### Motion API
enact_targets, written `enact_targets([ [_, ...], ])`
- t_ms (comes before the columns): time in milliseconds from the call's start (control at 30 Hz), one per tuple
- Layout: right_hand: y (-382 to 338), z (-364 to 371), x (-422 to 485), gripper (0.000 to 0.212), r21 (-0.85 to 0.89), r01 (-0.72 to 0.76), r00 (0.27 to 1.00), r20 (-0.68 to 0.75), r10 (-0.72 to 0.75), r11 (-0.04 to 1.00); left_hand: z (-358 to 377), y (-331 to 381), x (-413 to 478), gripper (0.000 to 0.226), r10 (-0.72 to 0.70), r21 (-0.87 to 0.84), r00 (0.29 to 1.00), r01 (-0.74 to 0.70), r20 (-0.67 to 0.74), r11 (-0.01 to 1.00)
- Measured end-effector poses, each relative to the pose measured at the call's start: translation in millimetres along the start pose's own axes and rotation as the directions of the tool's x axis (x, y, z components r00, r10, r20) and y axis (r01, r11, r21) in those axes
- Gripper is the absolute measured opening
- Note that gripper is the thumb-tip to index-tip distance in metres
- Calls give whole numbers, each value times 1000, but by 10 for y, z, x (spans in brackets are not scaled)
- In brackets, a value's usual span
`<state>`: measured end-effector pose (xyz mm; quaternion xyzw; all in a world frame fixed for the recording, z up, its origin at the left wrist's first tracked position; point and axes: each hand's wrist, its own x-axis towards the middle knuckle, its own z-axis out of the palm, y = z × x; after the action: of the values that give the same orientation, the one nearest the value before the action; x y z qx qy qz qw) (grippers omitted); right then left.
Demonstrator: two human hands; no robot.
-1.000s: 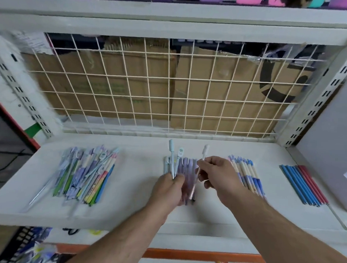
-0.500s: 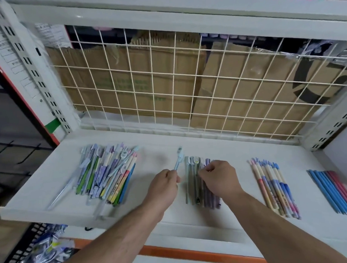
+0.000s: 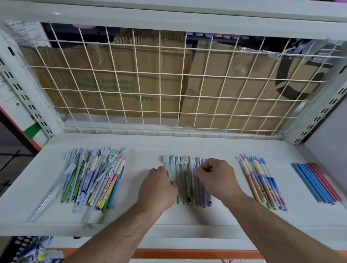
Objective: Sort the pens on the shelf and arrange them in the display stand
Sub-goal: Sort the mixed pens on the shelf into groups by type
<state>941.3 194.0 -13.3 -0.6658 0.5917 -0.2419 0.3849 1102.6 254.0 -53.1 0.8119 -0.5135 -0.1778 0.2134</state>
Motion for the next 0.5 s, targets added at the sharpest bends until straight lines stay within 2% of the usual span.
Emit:
enact_targets([
  [233, 44, -56, 9, 21, 1, 3, 1000, 2, -3, 1000, 4, 64, -31, 27, 33, -57, 997, -29, 65, 998],
  [300, 51, -64, 13, 19, 3, 4, 1000, 2, -4, 1000, -18, 76, -41, 35, 31, -81, 998, -26, 62, 996],
  [500, 34, -56, 12, 19, -2, 32, 999, 15, -32, 999, -58, 63, -116, 41, 14, -75, 999, -10, 46, 997],
])
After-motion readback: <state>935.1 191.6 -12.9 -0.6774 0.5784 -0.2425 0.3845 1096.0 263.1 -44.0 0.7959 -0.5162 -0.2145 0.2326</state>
